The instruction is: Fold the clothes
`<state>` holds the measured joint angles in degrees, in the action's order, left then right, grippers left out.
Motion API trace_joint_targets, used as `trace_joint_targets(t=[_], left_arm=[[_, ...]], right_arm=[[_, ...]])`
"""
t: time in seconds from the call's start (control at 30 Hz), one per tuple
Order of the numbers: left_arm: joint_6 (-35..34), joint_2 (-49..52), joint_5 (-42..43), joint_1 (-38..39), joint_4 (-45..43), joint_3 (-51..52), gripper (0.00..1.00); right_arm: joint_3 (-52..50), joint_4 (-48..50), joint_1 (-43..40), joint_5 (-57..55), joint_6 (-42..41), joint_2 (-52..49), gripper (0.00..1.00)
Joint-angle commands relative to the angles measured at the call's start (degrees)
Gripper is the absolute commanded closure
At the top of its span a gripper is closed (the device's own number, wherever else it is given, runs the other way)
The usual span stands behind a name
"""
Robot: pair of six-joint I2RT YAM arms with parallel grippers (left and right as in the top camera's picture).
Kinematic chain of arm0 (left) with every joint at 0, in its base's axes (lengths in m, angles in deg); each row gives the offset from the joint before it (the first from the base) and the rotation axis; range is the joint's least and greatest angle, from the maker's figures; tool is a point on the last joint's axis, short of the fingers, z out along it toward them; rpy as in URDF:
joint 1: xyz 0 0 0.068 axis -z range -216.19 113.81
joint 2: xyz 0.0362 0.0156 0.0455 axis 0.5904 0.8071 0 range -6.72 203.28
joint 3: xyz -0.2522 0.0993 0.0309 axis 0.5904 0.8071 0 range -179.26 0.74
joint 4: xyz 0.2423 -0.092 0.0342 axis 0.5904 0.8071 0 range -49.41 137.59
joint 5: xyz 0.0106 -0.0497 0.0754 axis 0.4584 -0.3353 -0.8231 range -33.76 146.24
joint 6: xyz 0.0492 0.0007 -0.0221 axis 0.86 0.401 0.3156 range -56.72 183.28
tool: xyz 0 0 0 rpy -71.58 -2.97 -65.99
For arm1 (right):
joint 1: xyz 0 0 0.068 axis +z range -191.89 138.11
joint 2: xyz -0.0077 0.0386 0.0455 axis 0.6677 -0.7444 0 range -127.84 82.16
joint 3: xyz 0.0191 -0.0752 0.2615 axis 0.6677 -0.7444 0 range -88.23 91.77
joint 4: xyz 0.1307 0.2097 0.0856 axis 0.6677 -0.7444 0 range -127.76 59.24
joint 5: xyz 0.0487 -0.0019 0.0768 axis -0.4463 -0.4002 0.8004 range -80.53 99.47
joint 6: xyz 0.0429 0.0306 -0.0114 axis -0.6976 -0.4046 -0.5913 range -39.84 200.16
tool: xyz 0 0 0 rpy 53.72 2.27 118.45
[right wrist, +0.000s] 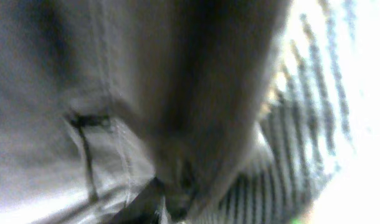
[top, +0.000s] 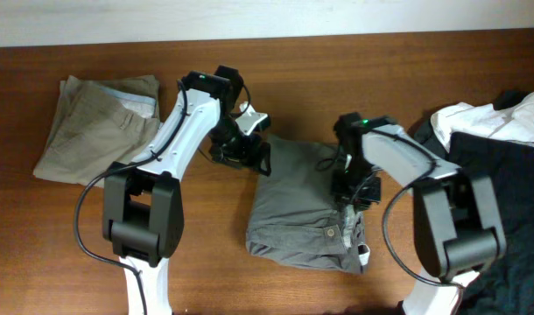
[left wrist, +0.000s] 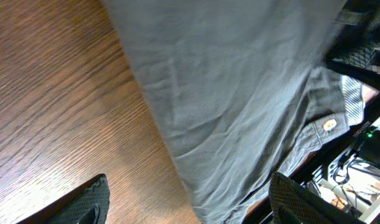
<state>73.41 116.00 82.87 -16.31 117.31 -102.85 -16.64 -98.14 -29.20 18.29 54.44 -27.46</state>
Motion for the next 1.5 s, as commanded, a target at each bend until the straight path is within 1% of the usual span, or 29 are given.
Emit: trace_joint_targets(t=[0.0, 0.07, 0.13, 0.17, 0.2, 0.23, 0.27, 0.3, 0.37, 0.4, 0.47, 0.53, 0.57, 0.6, 0.63, 0.7, 0.73, 0.8, 0.83, 0.87, 0.9, 0.93, 1.03, 1.1, 1.17, 1.27, 1.4, 1.43, 1.47], left_arm=[[1.1, -0.8, 1.1, 1.1, -0.7, 0.5, 0.27], [1.1, -0.8, 1.1, 2.1, -1.3, 0.5, 0.36], [1.1, -0.8, 1.0, 3.4, -1.6, 0.5, 0.48], [1.2, -0.8, 1.0, 4.0, -1.7, 0.5, 0.56], [1.2, -0.8, 1.0, 4.7, -2.0, 0.7, 0.65], [1.2, -0.8, 1.0, 5.8, -3.4, 1.7, 0.83], [1.4, -0.8, 0.9, 7.1, -5.4, 3.8, 0.94], [2.3, -0.8, 0.5, 8.0, -7.1, 6.0, 0.95], [2.2, -0.8, -3.8, 9.3, -11.5, 11.9, 0.96], [2.2, -0.8, -6.9, 9.4, -14.3, 15.3, 0.97], [1.9, -0.8, -9.6, 8.6, -18.8, 19.1, 0.97], [1.5, -0.9, -10.1, 6.5, -19.1, 19.0, 0.87], [1.5, -0.9, -9.7, 5.6, -17.7, 17.8, 0.82], [1.5, -0.9, -8.8, 4.9, -15.5, 16.0, 0.75], [1.5, -0.9, -6.7, 4.3, -11.4, 12.5, 0.71], [1.6, -0.9, -4.7, 4.0, -4.8, 7.1, 0.68], [1.6, -0.9, -4.7, 4.0, -2.3, 5.2, 0.67], [1.5, -0.9, -3.3, 4.0, 2.8, 2.4, 0.67], [1.5, -0.9, -1.9, 4.0, 3.8, 2.4, 0.72], [1.5, -0.9, -0.8, 4.0, 5.0, 2.6, 0.80], [1.5, -0.9, -0.6, 4.0, 6.1, 3.2, 0.84], [1.5, -0.9, -0.2, 4.0, 6.3, 3.4, 0.86], [1.6, -0.9, 4.5, 4.6, 5.6, 6.8, 0.89], [1.6, -0.9, 5.1, 6.4, 2.0, 13.0, 0.91], [1.6, -0.9, 5.1, 7.4, -0.7, 16.1, 0.91], [1.6, -0.9, 5.1, 7.6, -2.4, 16.4, 0.91], [1.6, -0.9, 5.1, 3.1, 0.6, 9.2, 0.90], [1.6, -0.9, 5.1, 1.7, 1.6, 6.2, 0.87], [1.6, -0.9, 5.1, 0.5, 1.7, 3.5, 0.81]], right_arm=[[4.8, -4.3, -4.3, 1.1, 3.4, 9.9, 0.66], [4.9, -4.2, -5.8, 1.1, 3.0, 12.7, 0.66], [4.3, -2.0, -5.9, 1.3, 3.0, 12.5, 0.87], [3.5, 0.9, -5.4, 1.7, 3.0, 12.2, 0.93], [2.8, 3.0, -5.0, 1.7, 3.0, 11.9, 0.96], [0.0, 7.8, -4.2, 1.8, 1.7, 10.5, 0.96], [-2.3, 10.1, -4.0, 1.6, 0.0, 9.3, 0.96], [-4.3, 12.0, -4.1, 1.6, -1.0, 8.2, 0.96], [-8.9, 15.6, -4.4, 0.6, -4.0, 5.6, 0.96], [-10.5, 15.8, -4.9, -0.8, -6.3, 4.4, 0.96], [-12.1, 15.5, -6.1, -3.1, -6.7, 4.1, 0.96], [-10.5, 12.0, -8.0, -3.4, -6.1, 4.3, 0.96], [-9.3, 10.1, -8.5, -2.9, -4.3, 4.6, 0.96], [-7.3, 7.5, -9.0, -0.3, 1.2, 5.7, 0.96], [-4.9, 4.3, -8.9, 4.4, 8.7, 8.0, 0.96], [-2.4, -0.2, -8.4, 12.5, 16.8, 12.5, 0.96], [-2.2, -1.0, -7.9, 15.0, 18.0, 14.2, 0.94], [-2.3, -3.1, -5.2, 19.5, 18.0, 17.6, 0.91], [-2.3, -3.5, -3.9, 19.5, 17.8, 17.7, 0.92], [-2.9, -3.5, -2.0, 19.2, 16.2, 17.4, 0.91], [-5.8, -1.5, 1.1, 18.7, 12.4, 16.9, 0.92], [-7.9, 0.0, 2.6, 18.3, 10.6, 16.7, 0.92], [-17.7, 4.5, 5.5, 16.3, 5.1, 15.9, 0.92], [-27.5, 9.1, 4.5, 13.2, 0.0, 15.4, 0.92], [-31.8, 10.9, 2.6, 11.6, -2.3, 15.4, 0.95], [-30.8, 10.3, 0.8, 11.5, -2.2, 15.5, 0.96], [-20.6, 3.0, 0.7, 10.8, 2.3, 20.3, 0.96], [-17.1, 1.0, 0.7, 10.8, 2.6, 22.4, 0.96], [-13.3, -0.4, 0.7, 10.8, 2.6, 24.5, 0.96]])
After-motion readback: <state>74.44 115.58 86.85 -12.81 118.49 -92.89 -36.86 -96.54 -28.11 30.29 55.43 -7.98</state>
